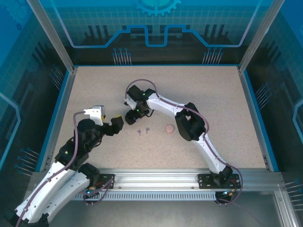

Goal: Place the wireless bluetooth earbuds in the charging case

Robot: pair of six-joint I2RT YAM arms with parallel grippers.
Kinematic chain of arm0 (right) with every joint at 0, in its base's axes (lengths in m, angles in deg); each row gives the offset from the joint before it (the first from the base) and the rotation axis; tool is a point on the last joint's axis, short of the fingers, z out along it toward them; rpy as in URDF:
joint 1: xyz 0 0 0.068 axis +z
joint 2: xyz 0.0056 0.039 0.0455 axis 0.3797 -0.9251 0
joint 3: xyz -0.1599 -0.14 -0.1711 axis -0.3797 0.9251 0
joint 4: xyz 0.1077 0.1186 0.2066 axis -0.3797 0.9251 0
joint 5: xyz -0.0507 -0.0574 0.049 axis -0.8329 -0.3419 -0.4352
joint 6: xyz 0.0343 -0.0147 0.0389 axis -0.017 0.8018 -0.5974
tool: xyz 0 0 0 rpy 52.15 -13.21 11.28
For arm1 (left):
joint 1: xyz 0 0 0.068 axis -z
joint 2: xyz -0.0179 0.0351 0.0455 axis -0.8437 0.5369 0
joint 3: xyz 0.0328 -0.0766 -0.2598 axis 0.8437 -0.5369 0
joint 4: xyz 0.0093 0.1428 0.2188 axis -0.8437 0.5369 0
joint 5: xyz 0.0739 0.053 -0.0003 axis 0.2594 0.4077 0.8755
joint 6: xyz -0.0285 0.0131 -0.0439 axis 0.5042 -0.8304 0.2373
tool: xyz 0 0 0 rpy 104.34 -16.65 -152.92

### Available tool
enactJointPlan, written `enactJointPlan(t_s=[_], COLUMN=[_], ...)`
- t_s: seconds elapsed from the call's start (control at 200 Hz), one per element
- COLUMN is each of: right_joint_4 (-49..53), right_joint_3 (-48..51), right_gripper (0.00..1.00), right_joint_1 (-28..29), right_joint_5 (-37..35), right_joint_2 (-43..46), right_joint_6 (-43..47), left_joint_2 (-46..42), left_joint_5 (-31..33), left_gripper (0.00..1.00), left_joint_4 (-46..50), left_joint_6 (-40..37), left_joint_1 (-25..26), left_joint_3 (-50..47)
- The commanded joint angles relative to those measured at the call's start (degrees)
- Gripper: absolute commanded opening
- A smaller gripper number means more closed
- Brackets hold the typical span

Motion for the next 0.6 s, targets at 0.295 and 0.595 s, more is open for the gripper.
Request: enactJointPlan(t_s=[0.295, 0.595], right_joint_4=[-1.14, -2.48], right_joint_3=[6.32, 7.59], right_gripper=[0.78, 0.78], right_joint_1=[3.74, 5.5], right_joint_5=[3.83, 3.55], right_joint_2=[5.6, 7.32], right_joint_6=[0.35, 0.44], left_joint_2=[-0.37, -0.37], left_joint_5=[1.03, 1.31], left_gripper=[0.9, 0.9], left_joint_4=[0.23, 0.54], left_joint_6=[-1.38, -1.77], left_joint_1=[-0.66, -0.73], left_joint_3=[-0.73, -0.42])
